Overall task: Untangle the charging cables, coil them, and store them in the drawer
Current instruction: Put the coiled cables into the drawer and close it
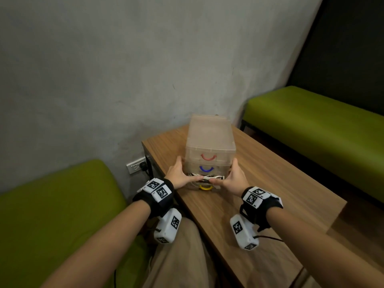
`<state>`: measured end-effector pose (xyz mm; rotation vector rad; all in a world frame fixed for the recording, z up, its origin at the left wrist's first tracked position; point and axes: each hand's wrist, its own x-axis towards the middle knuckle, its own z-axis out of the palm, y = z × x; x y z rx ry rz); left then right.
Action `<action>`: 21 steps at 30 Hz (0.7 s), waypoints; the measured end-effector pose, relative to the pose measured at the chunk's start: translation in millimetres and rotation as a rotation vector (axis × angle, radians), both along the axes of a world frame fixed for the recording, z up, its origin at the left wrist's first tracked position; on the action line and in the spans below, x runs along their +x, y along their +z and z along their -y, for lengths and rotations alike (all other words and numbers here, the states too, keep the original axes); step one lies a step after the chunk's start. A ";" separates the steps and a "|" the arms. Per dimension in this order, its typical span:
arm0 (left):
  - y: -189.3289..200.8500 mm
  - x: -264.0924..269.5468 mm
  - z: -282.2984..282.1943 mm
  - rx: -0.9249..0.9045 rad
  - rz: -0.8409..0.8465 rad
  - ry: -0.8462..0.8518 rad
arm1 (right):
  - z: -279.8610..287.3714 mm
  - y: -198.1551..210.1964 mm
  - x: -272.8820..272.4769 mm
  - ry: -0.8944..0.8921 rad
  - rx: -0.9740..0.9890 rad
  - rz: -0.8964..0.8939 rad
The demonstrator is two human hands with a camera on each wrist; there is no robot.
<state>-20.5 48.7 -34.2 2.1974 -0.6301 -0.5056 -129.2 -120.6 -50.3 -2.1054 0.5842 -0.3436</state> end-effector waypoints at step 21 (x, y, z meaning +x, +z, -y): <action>-4.8 5.8 2.4 0.038 -0.001 -0.007 | 14.1 27.3 -17.9 0.194 -0.079 -0.183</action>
